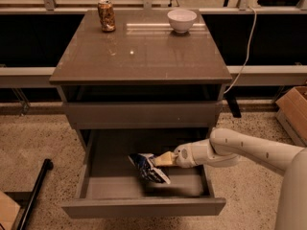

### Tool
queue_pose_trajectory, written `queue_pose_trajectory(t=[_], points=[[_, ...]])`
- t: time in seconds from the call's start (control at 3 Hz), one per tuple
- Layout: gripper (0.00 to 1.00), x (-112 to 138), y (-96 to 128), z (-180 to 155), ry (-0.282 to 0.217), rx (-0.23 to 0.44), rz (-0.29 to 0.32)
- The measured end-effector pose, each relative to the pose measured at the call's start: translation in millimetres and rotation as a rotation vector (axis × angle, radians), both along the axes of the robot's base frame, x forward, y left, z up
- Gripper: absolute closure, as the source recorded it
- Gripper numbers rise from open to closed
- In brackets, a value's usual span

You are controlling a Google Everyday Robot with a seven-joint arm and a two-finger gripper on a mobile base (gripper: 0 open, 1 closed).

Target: Place blue chip bag into middle drawer

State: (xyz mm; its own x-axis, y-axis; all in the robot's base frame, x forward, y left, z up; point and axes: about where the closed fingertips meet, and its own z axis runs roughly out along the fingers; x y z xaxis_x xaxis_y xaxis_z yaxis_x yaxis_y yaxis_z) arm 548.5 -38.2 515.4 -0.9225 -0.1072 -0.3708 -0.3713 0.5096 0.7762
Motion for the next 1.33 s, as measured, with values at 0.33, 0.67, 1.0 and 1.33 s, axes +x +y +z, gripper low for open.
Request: queue_pose_trajectory(t=[0.33,0.67,1.0,1.33], points=[[0.73,1.6,9.0,-8.9,0.016,0.009,-0.036],[0.5,0.5,10.7,-8.8,0.018,0.01,-0.03],[0.27,-0.1,12.8,-9.4,0.019,0.011,-0.026],[0.05,-0.7,14.9,-9.8,0.021,0.013,-0.023]])
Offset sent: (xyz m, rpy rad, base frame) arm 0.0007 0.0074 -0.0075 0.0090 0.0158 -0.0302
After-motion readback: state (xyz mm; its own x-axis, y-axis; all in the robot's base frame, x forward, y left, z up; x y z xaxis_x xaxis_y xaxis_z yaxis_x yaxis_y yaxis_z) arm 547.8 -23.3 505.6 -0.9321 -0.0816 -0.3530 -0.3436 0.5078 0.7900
